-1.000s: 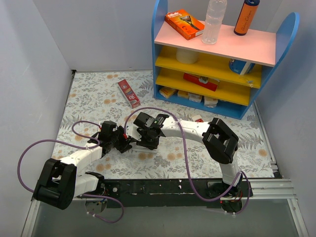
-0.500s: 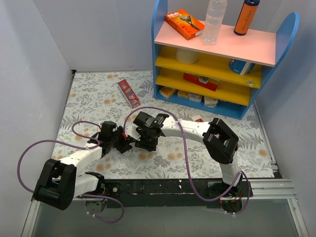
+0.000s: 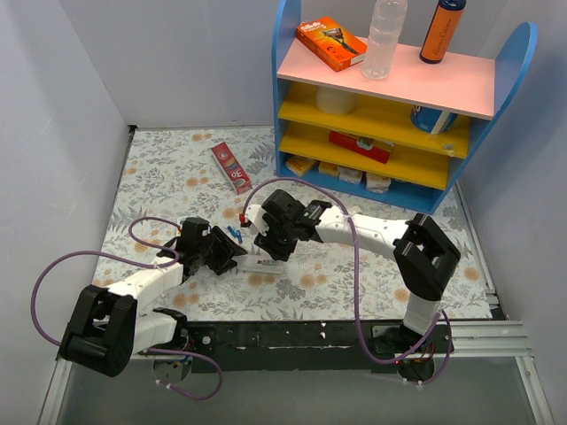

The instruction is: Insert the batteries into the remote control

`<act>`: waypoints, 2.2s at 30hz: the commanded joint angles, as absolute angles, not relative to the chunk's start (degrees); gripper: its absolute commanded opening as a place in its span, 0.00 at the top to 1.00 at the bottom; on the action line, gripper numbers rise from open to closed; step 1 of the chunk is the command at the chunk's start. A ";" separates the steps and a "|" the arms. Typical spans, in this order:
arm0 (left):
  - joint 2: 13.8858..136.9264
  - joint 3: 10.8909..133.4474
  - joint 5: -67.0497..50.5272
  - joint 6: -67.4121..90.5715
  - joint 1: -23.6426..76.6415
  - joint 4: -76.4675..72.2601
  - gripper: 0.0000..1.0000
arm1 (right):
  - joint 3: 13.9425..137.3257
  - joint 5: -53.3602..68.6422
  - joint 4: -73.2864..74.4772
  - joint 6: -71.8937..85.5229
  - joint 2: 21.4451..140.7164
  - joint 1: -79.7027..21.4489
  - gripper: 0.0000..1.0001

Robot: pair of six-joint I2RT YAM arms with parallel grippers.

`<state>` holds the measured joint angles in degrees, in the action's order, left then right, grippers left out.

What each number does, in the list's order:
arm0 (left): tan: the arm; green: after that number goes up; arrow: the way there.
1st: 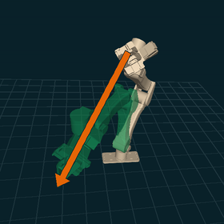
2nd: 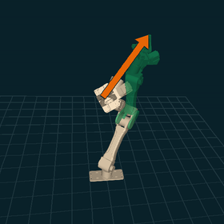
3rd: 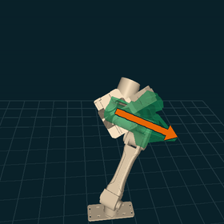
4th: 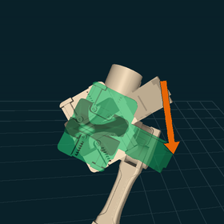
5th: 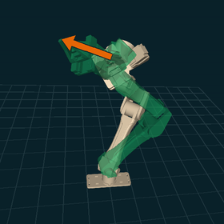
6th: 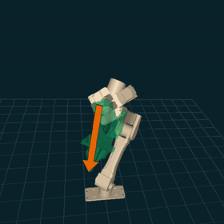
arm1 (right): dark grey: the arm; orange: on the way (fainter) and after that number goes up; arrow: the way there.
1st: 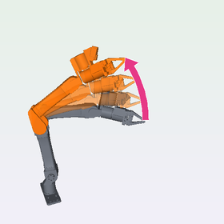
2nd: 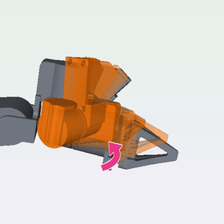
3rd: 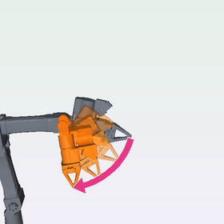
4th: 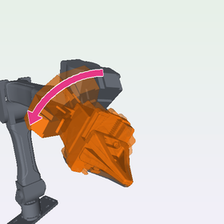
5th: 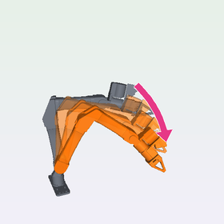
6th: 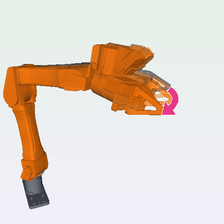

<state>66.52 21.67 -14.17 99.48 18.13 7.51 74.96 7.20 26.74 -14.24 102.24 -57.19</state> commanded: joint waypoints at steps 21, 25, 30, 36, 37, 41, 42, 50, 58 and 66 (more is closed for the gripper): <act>64.95 20.92 -14.41 99.41 18.37 9.14 0.50 | 68.73 6.42 21.18 -11.43 106.52 -57.30 0.53; 64.78 20.92 -14.41 99.58 18.37 9.14 0.50 | 68.38 5.89 22.67 -11.78 107.93 -57.30 0.53; 63.90 21.61 -13.71 99.41 18.37 10.19 0.46 | 68.90 5.89 21.80 -10.99 106.80 -57.30 0.53; 59.51 27.32 -8.02 95.63 18.28 16.59 0.25 | 69.79 1.42 16.80 -6.43 97.75 -55.73 0.48; 58.72 29.42 -6.95 94.75 18.37 17.66 0.21 | 69.44 0.28 14.70 -5.20 96.34 -54.33 0.44; 52.14 35.58 1.47 89.58 18.37 23.28 0.04 | 65.50 -9.12 12.31 2.53 87.40 -49.32 0.32; 50.64 36.55 3.15 88.86 18.37 25.12 0.02 | 64.61 -12.10 12.30 3.77 85.71 -47.91 0.31; 35.52 43.94 20.01 79.02 18.37 29.00 0.02 | 48.71 -27.83 10.02 16.69 60.00 -36.39 0.10; 25.23 44.73 32.08 72.87 18.54 29.18 0.02 | 34.56 -47.01 3.53 15.03 33.25 -36.30 0.08; 24.70 44.56 32.08 70.66 18.54 28.92 0.02 | 29.88 -50.54 2.54 8.79 15.21 -36.30 0.08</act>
